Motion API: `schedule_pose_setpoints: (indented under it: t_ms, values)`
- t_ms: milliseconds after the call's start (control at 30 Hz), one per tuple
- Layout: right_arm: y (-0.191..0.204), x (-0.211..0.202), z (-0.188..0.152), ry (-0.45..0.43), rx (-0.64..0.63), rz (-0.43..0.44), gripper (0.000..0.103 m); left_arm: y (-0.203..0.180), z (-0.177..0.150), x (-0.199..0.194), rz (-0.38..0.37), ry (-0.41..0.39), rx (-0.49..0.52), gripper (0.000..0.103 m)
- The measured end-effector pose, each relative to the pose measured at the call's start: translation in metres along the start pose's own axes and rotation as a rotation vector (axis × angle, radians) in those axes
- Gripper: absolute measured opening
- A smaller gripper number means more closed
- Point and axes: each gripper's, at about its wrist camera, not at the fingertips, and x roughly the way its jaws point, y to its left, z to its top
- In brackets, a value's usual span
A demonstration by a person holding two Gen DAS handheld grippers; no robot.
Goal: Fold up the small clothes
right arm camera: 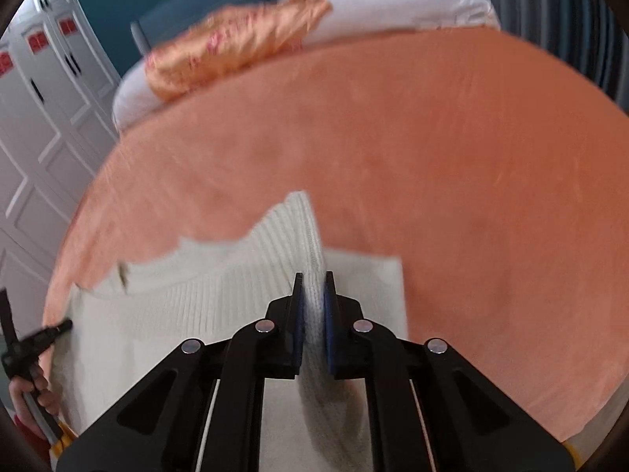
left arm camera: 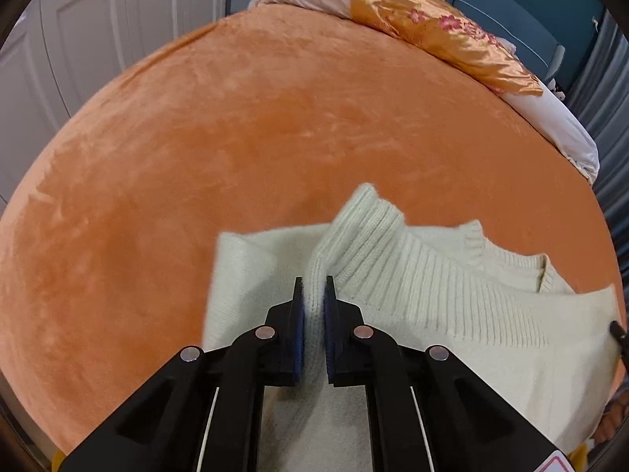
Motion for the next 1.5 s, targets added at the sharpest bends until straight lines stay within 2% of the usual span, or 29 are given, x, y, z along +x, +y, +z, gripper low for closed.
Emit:
schedule_pose_setpoints:
  t_ms: [67, 167, 267, 333, 400, 467, 533, 700, 800, 933, 1067, 1200, 1500]
  values:
    - [-0.010, 0.005, -0.002, 0.000, 0.019, -0.029, 0.007, 0.005, -0.002, 0.013, 0.008, 0.021, -0.019, 0.007]
    - [-0.033, 0.052, -0.023, 0.126, 0.054, -0.087, 0.007, 0.006, -0.006, 0.023, 0.032, 0.004, -0.015, 0.008]
    - [-0.025, 0.048, -0.023, 0.102, 0.018, -0.122, 0.009, -0.004, -0.005, 0.020, 0.079, 0.001, 0.028, 0.008]
    - [-0.014, 0.039, -0.016, 0.096, -0.006, -0.157, 0.017, -0.005, -0.006, 0.012, 0.088, -0.009, 0.051, 0.008]
    - [0.000, 0.013, -0.012, 0.018, -0.038, -0.211, 0.019, -0.010, -0.009, -0.003, 0.095, -0.027, 0.070, 0.011]
    - [0.014, -0.011, -0.013, -0.036, -0.058, -0.170, 0.023, -0.019, -0.015, -0.023, 0.109, -0.053, 0.088, 0.011]
    - [0.035, -0.027, -0.022, -0.030, -0.092, -0.085, 0.023, -0.030, -0.024, -0.041, 0.113, -0.071, 0.107, 0.011]
    - [0.093, -0.034, -0.079, 0.094, -0.228, 0.053, 0.022, -0.062, -0.057, -0.066, 0.090, -0.050, 0.172, 0.012]
    - [0.108, -0.031, -0.116, 0.164, -0.278, 0.077, 0.022, -0.074, -0.081, -0.066, 0.047, 0.008, 0.184, 0.012]
    - [0.097, -0.029, -0.137, 0.213, -0.277, 0.048, 0.019, -0.082, -0.109, -0.058, 0.056, 0.067, 0.226, 0.012]
    - [0.054, -0.034, -0.143, 0.233, -0.230, -0.036, 0.019, -0.082, -0.126, -0.058, 0.061, 0.083, 0.229, 0.012]
    - [0.027, -0.044, -0.147, 0.237, -0.191, -0.054, 0.019, -0.079, -0.131, -0.058, 0.061, 0.100, 0.228, 0.012]
    - [0.036, -0.051, -0.154, 0.229, -0.198, -0.091, 0.020, -0.072, -0.144, -0.060, 0.073, 0.113, 0.230, 0.012]
